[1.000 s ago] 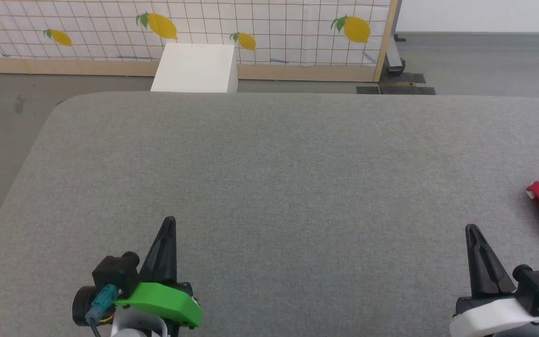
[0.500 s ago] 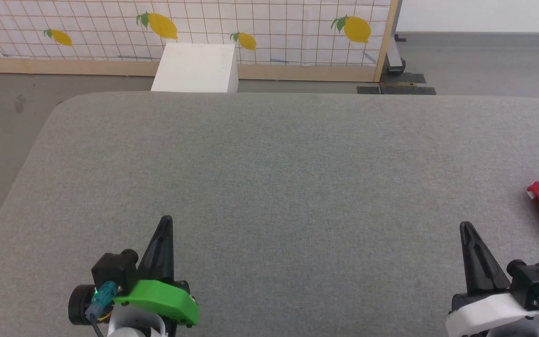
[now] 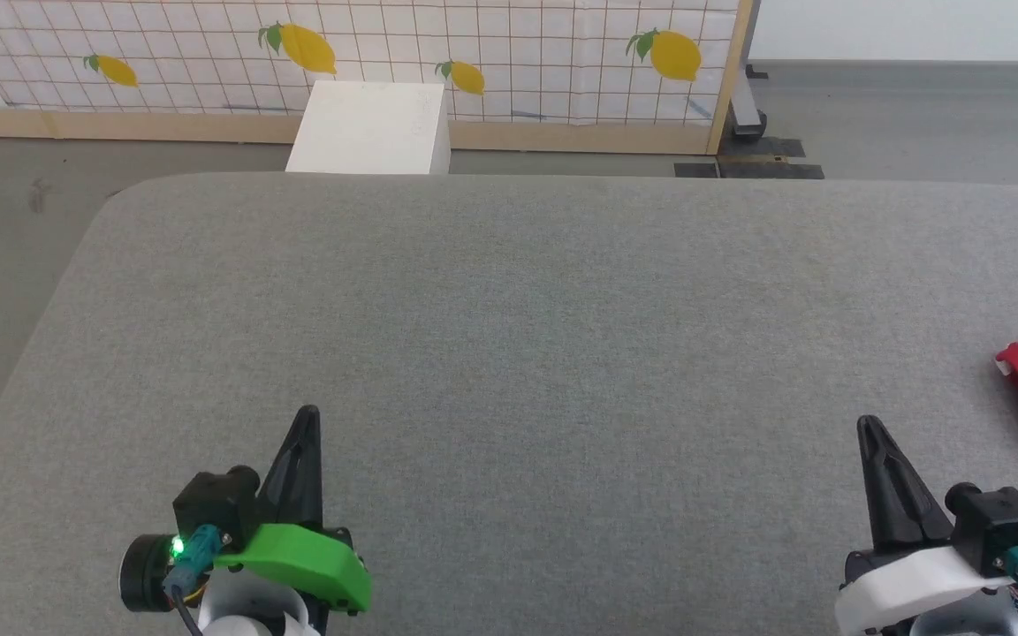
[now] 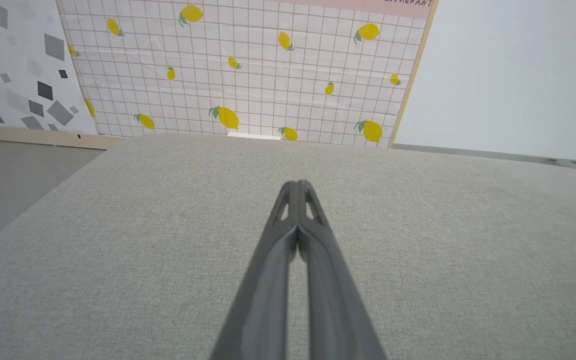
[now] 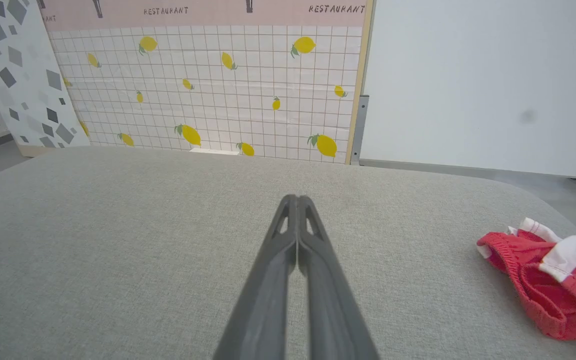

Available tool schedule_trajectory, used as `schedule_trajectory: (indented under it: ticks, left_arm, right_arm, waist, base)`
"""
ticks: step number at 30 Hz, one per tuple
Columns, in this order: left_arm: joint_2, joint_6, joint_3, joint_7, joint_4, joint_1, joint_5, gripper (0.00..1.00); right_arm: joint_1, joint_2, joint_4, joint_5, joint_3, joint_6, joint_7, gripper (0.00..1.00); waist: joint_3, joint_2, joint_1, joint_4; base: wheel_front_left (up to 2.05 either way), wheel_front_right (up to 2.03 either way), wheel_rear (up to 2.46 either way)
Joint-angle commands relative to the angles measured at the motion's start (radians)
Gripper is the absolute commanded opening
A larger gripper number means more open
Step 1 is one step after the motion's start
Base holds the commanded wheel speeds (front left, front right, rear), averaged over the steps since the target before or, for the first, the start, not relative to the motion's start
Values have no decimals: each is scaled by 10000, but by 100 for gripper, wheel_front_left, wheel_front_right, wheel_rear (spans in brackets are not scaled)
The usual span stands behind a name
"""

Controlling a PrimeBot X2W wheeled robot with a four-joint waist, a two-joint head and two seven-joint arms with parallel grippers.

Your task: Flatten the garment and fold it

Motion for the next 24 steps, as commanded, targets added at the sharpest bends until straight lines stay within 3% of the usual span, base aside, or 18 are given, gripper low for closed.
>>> schedule_trajectory:
  ticks: [1,24]
  left_arm:
    - [-14,70,55,68,-77,45,113,0]
    - [-20,212,256,534,-307,64,627,0]
  right_arm:
    - [-219,13,-65,-75,43,-7,60,0]
    - [-414,19,-130,-162,268,-9,524,0]
  waist:
    - [0,0,0,1]
    - [2,0,0,15]
  base:
    - [0,0,0]
    - [0,0,0]
